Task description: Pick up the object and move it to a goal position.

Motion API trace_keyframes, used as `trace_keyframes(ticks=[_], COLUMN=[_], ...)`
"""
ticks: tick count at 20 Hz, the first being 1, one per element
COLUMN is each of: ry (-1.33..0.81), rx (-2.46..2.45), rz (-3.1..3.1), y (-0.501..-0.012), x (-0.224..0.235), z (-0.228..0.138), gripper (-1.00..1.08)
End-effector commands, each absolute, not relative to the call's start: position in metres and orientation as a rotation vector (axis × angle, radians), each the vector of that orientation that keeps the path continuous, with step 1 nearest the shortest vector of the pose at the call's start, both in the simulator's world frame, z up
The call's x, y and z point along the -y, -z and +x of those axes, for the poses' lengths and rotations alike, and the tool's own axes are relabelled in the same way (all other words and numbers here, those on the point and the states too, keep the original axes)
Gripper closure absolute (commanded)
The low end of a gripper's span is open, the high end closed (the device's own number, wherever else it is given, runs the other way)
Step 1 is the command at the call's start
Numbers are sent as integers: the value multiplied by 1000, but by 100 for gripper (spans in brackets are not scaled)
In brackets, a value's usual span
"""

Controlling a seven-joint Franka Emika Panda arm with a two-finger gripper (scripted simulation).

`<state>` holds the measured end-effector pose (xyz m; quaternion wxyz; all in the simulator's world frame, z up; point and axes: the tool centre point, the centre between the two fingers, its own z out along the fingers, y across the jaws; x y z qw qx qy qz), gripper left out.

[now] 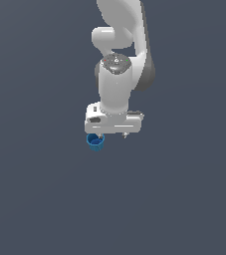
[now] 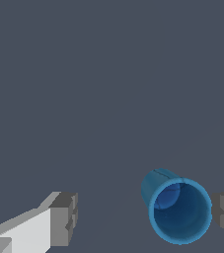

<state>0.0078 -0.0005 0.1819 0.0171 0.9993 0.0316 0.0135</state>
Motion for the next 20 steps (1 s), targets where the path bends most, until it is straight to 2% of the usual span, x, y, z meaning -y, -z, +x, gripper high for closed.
trace_keyframes(ticks=[1, 12, 20], ry=[-42, -66, -70], rx=[-98, -81, 152], rz=[3106, 3120, 3167], y=[-182, -187, -174], x=[1, 2, 14], z=[8, 9, -2], gripper=[-20, -20, -20])
